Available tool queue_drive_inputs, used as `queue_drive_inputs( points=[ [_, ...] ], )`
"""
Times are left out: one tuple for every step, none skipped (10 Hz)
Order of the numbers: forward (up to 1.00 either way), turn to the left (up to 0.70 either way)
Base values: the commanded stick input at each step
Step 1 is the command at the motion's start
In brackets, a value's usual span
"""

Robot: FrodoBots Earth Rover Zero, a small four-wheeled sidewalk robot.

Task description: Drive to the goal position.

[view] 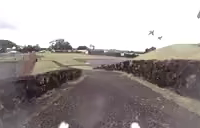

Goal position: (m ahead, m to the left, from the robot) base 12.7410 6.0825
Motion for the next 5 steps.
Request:
queue_drive_inputs(
  points=[
    [0.85,0.00],
    [0.85,0.00],
    [0.85,0.00],
    [0.85,0.00],
    [0.85,0.00]
  ],
)
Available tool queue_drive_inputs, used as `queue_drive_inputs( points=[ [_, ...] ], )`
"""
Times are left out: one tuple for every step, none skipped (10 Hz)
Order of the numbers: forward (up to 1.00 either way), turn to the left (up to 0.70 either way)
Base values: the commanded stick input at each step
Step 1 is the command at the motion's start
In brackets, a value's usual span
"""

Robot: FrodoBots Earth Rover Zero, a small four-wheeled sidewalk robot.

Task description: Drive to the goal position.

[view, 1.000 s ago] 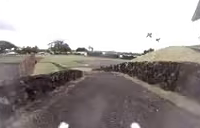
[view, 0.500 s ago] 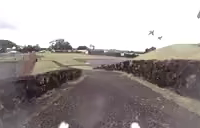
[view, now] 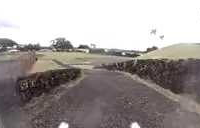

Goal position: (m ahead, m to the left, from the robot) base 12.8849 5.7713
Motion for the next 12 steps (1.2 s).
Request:
queue_drive_inputs(
  points=[
    [0.85,0.00],
    [0.85,0.00],
    [0.85,0.00],
    [0.85,0.00],
    [0.85,0.00],
    [0.85,0.00],
    [0.85,0.00],
    [0.85,0.00],
    [0.85,0.00],
    [0.85,0.00],
    [0.85,0.00],
    [0.85,0.00]
  ],
)
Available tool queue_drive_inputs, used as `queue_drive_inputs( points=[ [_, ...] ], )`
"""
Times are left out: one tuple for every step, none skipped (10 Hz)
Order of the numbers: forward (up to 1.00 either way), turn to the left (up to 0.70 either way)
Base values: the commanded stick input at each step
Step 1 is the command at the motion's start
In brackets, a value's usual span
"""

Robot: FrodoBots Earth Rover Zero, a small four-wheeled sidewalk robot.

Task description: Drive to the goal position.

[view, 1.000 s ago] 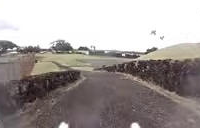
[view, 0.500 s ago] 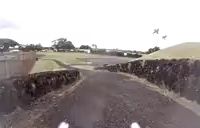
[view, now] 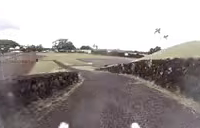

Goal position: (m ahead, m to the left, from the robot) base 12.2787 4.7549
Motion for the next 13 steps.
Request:
queue_drive_inputs(
  points=[
    [0.85,0.00],
    [0.85,0.00],
    [0.85,0.00],
    [0.85,0.00],
    [0.85,0.00],
    [0.85,0.00],
    [0.85,0.00],
    [0.85,0.00],
    [0.85,0.00],
    [0.85,0.00],
    [0.85,0.00],
    [0.85,0.00],
    [0.85,0.00]
  ],
)
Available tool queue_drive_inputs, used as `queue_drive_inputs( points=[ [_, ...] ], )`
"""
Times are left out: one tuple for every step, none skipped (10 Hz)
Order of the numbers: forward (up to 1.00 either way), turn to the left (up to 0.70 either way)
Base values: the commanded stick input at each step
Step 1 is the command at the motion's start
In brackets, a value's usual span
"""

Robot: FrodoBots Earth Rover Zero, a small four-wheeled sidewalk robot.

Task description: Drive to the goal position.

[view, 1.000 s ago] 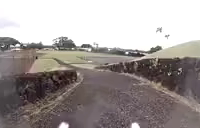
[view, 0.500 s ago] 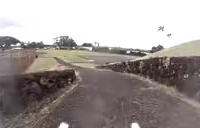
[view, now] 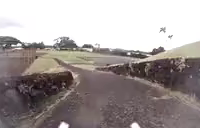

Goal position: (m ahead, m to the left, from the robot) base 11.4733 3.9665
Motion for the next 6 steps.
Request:
queue_drive_inputs(
  points=[
    [0.85,0.00],
    [0.85,0.00],
    [0.85,0.00],
    [0.85,0.00],
    [0.85,0.00],
    [0.85,0.00]
  ],
)
